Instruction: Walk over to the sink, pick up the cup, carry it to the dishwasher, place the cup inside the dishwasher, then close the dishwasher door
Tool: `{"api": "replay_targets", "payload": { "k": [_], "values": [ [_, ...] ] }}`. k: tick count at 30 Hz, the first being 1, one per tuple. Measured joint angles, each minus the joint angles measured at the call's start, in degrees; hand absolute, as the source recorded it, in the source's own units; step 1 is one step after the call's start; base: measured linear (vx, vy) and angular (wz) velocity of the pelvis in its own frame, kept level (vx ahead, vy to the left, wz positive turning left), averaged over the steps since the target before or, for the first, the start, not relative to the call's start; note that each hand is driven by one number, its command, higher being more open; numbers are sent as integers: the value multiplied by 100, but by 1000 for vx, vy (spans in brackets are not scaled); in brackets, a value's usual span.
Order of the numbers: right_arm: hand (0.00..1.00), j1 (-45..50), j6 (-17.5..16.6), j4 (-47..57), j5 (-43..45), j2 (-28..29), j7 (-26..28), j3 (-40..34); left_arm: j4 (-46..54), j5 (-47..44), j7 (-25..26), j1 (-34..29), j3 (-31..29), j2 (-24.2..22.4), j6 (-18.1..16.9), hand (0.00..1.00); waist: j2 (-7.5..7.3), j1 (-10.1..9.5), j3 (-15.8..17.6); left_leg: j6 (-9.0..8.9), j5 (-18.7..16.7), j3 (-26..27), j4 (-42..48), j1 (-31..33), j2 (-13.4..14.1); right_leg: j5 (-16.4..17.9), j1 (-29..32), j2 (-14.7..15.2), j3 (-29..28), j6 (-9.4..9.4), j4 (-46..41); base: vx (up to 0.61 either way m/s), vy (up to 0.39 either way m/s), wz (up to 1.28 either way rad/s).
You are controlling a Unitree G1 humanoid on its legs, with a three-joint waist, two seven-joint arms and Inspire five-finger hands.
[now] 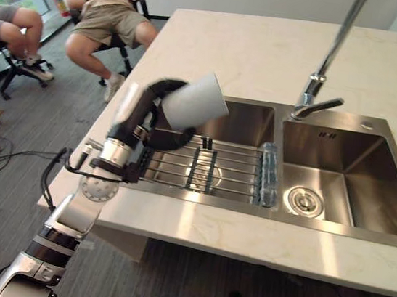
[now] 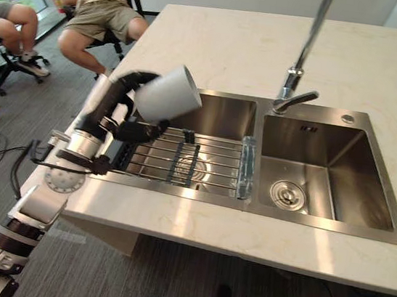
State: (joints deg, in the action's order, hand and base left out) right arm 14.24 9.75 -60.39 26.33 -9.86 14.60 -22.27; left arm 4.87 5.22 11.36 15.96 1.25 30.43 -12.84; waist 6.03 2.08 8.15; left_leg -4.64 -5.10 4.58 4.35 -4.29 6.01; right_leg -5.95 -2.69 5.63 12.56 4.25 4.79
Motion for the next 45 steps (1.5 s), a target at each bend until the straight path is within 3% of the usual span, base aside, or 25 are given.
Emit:
{"api": "replay_targets", "payload": {
  "k": [1,7,11,12,13,15,17,19,22,27,31,33,34,35,36,38,41,43,45],
  "values": [
    [100,-12,-1,-12,-160,-15,41,-7,199,-119,63,-125,-340,3,-73,0,5,-100,-53,1,13,-109,15,47,-9,11,-23,12,106,-2,1,-58,-27,35],
    [100,-58,-132,-46,-1018,-72,199,-45,905,-419,89,-1001,-1034,-44,-40,0,7,-411,-232,6,16,-465,114,256,-41,22,-109,39,454,-13,-3,-42,-24,34],
    [100,-74,-184,-75,-1485,-130,197,-41,1095,-703,147,-1631,-1562,-541,214,0,5,-483,-324,71,124,-558,52,367,-97,98,-167,116,823,21,-102,2,-11,51],
    [100,-79,-199,-95,-1559,-116,194,-41,1097,-767,174,-1755,-1704,-736,302,0,-10,-486,-337,277,194,-322,-95,370,-92,154,-209,217,1076,70,-176,5,27,117],
    [100,-70,-202,-86,-1678,-112,180,-45,1095,-820,236,-1866,-1817,-903,397,0,-41,-484,-347,671,291,253,-212,370,-8,206,-278,367,1423,103,-268,19,35,139],
    [100,-42,-204,-51,-1714,-144,139,-45,1093,-962,247,-1928,-1944,-1098,434,0,-44,-479,-345,1024,474,1145,-215,481,127,346,-421,633,2156,182,-487,43,87,206],
    [100,12,-203,-11,-1723,-154,60,-45,1094,-1194,260,-1928,-2042,-1230,415,0,-47,-478,-343,1082,645,2162,33,656,164,509,-656,875,2990,242,-817,48,211,250],
    [100,75,-207,22,-1707,-80,-65,27,1109,-1393,337,-1907,-2203,-1365,347,0,-86,-440,-317,1075,658,3263,121,693,-15,838,-1083,1137,3973,150,-1241,28,276,262],
    [100,65,-318,104,-1680,106,-339,275,1111,-1740,470,-1969,-2524,-1459,283,0,-299,-605,-238,1012,299,3495,248,724,-220,1204,-1474,1237,4305,305,-1279,7,155,172],
    [100,-92,-124,108,-1625,-78,-347,683,1388,-1880,385,-2216,-2536,-1571,146,0,-282,-697,-204,1090,223,3235,220,757,-576,1292,-1711,1325,4389,290,-1248,-28,113,67],
    [100,-190,-39,93,-1521,-121,-333,567,1831,-1953,-64,-2325,-2534,-1578,-294,0,-327,-735,-163,1144,240,2977,-23,701,-971,1212,-1745,1726,4476,279,-1755,8,122,43],
    [100,-169,-46,144,-1407,-131,-350,343,1877,-1983,-253,-2300,-2469,-1582,-507,0,-338,-728,-155,1247,252,2680,-147,597,-1152,1122,-1693,2053,4359,102,-2495,112,117,86],
    [100,-163,-69,201,-1296,-138,-360,209,1902,-1984,-315,-2295,-2339,-1601,-580,0,-344,-706,-139,1319,291,2369,-251,500,-1239,942,-1519,2207,3872,-416,-3140,149,90,82],
    [100,-140,-75,226,-1252,-136,-361,165,1915,-1985,-328,-2287,-2287,-1605,-599,0,-294,-679,-155,1350,308,2223,-281,475,-1253,922,-1422,2209,3567,-542,-3389,147,79,162],
    [100,-179,-83,298,-1180,-25,-329,11,1858,-1992,-396,-2189,-2014,-1648,-702,0,-309,-529,-111,1383,368,1667,-312,461,-1272,1394,-998,1804,2263,-425,-3845,131,3,206],
    [100,-79,-162,296,-1175,206,-268,-143,1457,-1993,-457,-2014,-1352,-1849,-695,0,-299,-428,-99,1353,435,696,-359,385,-1373,2060,-423,910,659,-196,-3756,178,-36,245],
    [100,24,-269,283,-877,468,-168,-201,1113,-1989,-504,-2004,-945,-1864,-421,0,-368,-392,-125,1368,398,-84,-400,268,-1609,2303,276,565,-479,2,-3441,200,-14,166],
    [100,-23,-296,283,-619,502,-103,-202,943,-1995,-528,-1999,-842,-1858,-236,0,-373,-347,-104,1430,255,-326,-334,165,-1618,2308,746,430,-1048,23,-3329,244,-26,115],
    [100,-29,-293,285,-550,508,-61,-162,807,-2055,-558,-1993,-756,-1814,-73,0,-428,-329,-102,1288,127,-415,-190,12,-1579,2279,969,368,-1271,66,-3268,271,-61,81]
  ]
}}
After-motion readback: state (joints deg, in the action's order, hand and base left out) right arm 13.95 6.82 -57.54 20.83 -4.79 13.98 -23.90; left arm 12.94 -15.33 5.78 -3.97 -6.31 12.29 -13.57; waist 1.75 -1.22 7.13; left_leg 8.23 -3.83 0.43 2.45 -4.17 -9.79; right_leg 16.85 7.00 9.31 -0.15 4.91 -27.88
